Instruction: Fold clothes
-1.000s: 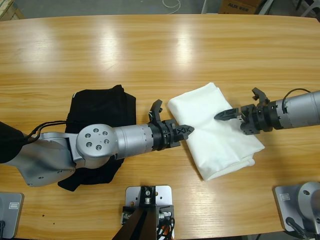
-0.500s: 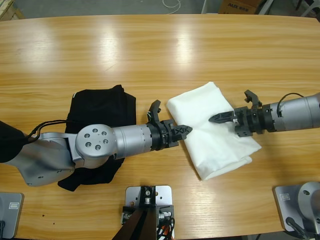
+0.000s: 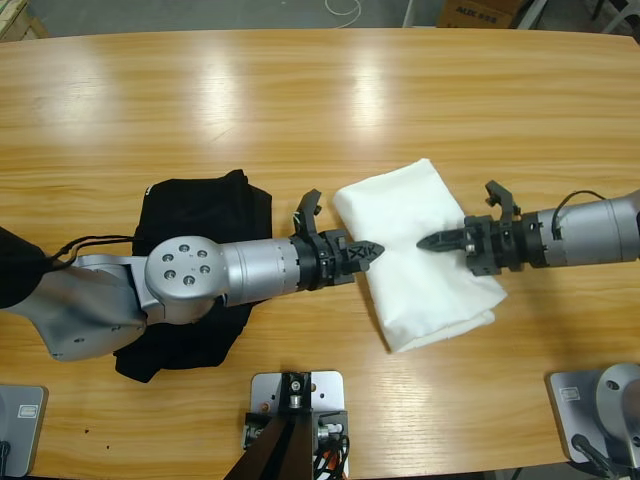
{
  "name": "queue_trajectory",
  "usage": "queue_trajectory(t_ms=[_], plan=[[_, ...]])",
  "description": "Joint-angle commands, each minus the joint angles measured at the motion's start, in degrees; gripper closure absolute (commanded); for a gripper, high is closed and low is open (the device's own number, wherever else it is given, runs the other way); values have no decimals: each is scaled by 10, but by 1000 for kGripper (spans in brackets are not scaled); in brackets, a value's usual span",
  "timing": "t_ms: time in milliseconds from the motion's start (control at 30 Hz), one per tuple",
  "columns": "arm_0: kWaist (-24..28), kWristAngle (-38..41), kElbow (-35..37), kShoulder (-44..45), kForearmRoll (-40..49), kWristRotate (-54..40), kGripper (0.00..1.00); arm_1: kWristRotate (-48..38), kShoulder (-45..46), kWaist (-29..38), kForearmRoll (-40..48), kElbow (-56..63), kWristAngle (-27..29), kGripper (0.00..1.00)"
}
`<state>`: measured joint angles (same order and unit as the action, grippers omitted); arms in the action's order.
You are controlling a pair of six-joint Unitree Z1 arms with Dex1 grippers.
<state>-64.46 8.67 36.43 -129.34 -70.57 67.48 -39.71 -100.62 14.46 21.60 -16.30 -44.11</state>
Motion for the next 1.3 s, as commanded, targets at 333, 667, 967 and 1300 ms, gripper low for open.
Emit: queue_trajectory(t_ms=[333,667,967,1300], plan=[[17,14,-33,32,5,-30,1000,-7,51,49,-61,-17,-21,1000],[40,22,-28,71,9,-41,1000,-16,73,66,-93,-54,-23,1000],[54,25,-50,135,53,-64,1000,-46,91,120,-179,-155,-15,1000],[63,22,-175,246,70,-95,1000,-104,61,247,-200,-260,43,1000]])
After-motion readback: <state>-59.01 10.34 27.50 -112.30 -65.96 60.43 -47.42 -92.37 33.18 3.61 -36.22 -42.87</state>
